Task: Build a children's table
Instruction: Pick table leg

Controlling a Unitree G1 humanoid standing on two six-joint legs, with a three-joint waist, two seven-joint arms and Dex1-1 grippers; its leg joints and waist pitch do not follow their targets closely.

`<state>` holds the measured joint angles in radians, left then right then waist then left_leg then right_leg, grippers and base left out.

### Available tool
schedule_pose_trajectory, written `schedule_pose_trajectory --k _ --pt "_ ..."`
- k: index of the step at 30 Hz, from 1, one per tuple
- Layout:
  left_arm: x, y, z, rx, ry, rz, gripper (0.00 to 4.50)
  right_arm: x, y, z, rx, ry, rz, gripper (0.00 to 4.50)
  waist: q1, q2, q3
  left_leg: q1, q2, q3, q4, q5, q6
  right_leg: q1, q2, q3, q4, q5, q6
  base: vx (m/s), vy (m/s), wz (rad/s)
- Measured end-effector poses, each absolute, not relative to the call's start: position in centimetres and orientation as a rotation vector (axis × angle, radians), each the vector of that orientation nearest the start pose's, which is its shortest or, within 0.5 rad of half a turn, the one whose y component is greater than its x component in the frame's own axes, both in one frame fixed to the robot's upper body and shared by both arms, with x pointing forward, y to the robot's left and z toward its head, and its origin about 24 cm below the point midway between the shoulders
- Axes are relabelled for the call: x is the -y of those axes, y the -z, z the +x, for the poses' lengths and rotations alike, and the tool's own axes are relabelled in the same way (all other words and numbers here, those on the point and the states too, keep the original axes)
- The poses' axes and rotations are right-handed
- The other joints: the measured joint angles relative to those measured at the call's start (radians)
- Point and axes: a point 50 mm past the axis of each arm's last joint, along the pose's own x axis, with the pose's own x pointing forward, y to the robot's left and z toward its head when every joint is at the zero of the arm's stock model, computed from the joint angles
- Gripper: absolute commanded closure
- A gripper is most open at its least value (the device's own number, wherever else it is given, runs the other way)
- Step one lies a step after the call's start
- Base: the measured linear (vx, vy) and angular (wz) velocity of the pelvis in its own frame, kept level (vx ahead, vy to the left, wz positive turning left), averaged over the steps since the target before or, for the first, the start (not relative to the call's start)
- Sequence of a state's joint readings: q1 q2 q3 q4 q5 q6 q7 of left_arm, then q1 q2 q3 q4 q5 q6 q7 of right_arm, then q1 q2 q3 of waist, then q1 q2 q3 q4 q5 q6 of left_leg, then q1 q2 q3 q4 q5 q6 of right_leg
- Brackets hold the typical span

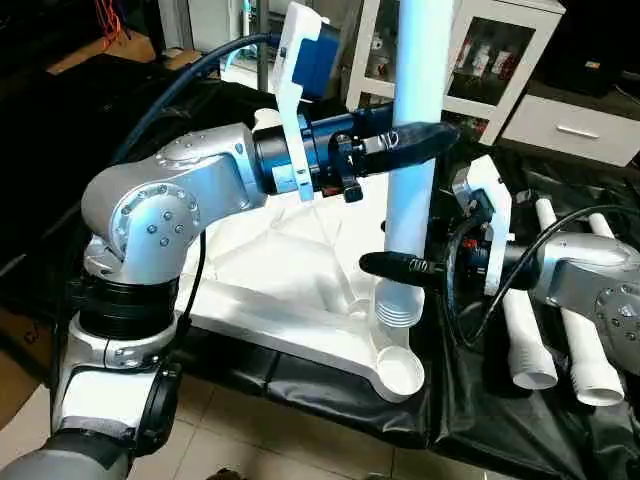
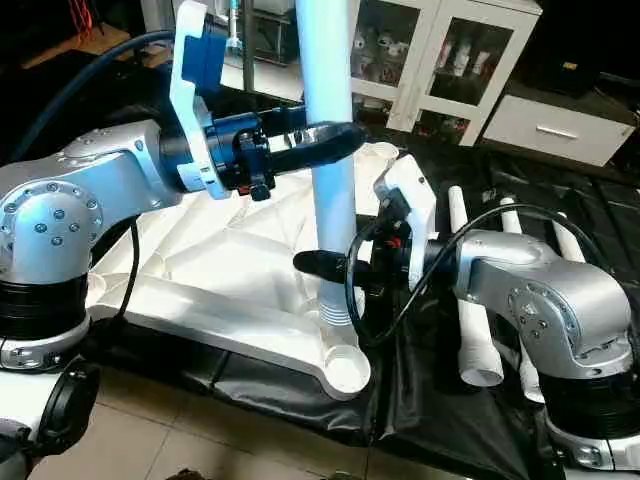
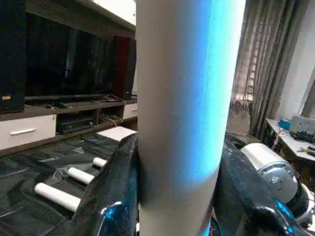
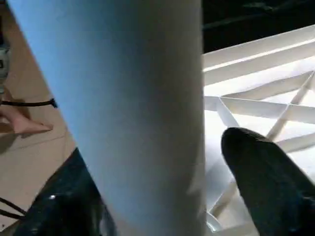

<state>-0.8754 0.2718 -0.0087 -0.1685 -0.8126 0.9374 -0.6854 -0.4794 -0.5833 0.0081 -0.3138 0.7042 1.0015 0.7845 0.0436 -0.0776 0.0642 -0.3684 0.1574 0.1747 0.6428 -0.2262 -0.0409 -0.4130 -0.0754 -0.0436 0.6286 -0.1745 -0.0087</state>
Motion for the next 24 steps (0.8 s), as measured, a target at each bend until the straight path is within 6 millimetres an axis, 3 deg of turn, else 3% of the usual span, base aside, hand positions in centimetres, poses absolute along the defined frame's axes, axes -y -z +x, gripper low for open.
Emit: schedule_pose_trajectory --k 15,24 --pt "-6.48 -25.65 28.79 0.066 1.399 -0.153 2.77 14.06 -16.90 26.42 -0.325 -1.166 0.024 2.34 0.002 0.000 0.000 0.000 0.000 0.000 0.000 0.000 0.000 0.000 0.000 0.000 0.000 0.000 0.000 0.000 0.000 0.00" --pt "-6.35 -25.60 28.74 0.066 1.410 -0.148 2.77 13.88 -16.76 26.25 -0.319 -1.170 0.015 2.48 0.004 0.000 0.000 0.000 0.000 0.000 0.000 0.000 -0.001 0.000 0.000 0.000 0.001 0.000 0.000 0.000 0.000 0.00"
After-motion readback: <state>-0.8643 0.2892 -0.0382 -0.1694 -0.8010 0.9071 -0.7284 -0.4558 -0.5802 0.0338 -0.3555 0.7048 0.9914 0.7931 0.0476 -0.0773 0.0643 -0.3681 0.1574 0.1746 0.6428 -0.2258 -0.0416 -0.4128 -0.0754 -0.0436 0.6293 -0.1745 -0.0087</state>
